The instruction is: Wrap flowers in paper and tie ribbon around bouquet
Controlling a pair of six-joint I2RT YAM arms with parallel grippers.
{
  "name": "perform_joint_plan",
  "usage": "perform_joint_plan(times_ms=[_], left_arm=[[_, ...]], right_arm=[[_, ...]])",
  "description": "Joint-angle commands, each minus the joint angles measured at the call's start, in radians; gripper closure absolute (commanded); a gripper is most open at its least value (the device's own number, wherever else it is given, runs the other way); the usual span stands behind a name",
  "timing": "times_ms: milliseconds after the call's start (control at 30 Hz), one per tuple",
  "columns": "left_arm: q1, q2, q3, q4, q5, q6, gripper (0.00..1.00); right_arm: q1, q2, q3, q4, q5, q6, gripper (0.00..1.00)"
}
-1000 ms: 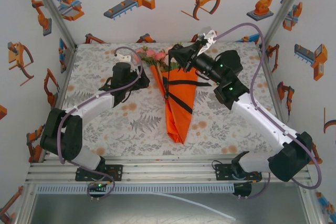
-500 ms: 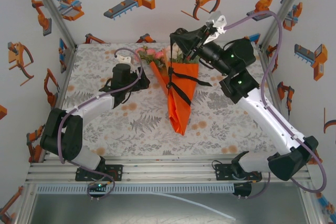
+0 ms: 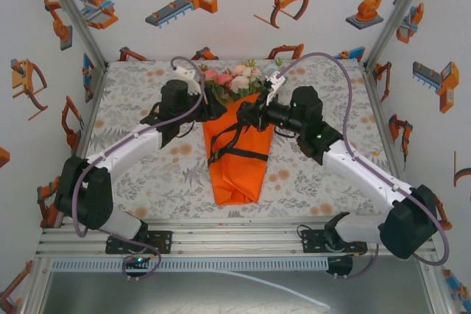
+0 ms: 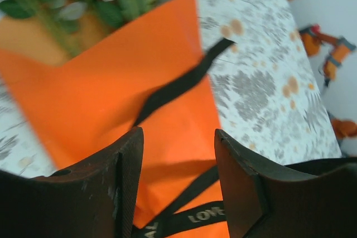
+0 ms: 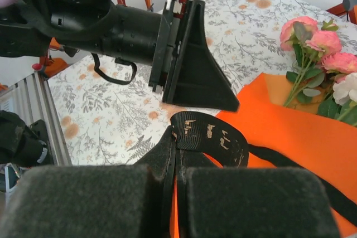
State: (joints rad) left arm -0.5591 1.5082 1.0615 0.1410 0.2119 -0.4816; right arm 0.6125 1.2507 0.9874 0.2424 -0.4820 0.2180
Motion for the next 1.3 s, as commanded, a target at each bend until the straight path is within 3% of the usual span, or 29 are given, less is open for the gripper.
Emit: perform_joint_plan(times_ms=[0,133,200,400,500,633,733,900,1067,1267], left_arm=[[-0.055,0.08,0.081,-0.081,0.006,0.124,0.48],[-0.062,0.177,0.107,-0.137,-0.176,0.187,0.42],[-0.062,0.217,0.107,-0.145,-0.198,0.235,0.37],[-0.064,0.346,0.177,-0.222,0.021,0.337,0.36],[-0.065,0.38,0.192,-0.235,-0.02,0.325,0.39],[-0.061,0.372,0.173,-0.221,-0.114,0.313,0.59],[-0.041,0.312,0.127,-0.17,-0.162,0.238,0.72],[0.052,0.163,-0.051,-0.004,-0.184,0.019,0.79],[0.117,0.028,-0.194,0.027,-0.276,-0.092,0.84],[0.146,-0.104,-0.318,-0.064,-0.484,-0.293,0.79]], right_arm=[[0.008,-0.057,0.0,0.009,0.013,0.035,1.0],[0.007,-0.063,-0.021,-0.013,0.012,0.056,1.0],[0.007,-0.068,-0.034,-0.011,0.015,0.059,1.0],[0.007,-0.065,-0.046,-0.004,0.029,0.058,1.0],[0.007,-0.058,-0.039,-0.003,0.02,0.066,1.0],[0.008,-0.068,-0.03,-0.022,0.055,0.058,1.0],[0.007,-0.085,0.0,-0.082,0.175,0.044,1.0],[0.003,-0.114,0.053,-0.157,0.387,0.047,1.0],[-0.008,-0.109,0.078,-0.19,0.416,0.041,1.0],[-0.013,-0.09,0.089,-0.203,0.411,0.053,1.0]])
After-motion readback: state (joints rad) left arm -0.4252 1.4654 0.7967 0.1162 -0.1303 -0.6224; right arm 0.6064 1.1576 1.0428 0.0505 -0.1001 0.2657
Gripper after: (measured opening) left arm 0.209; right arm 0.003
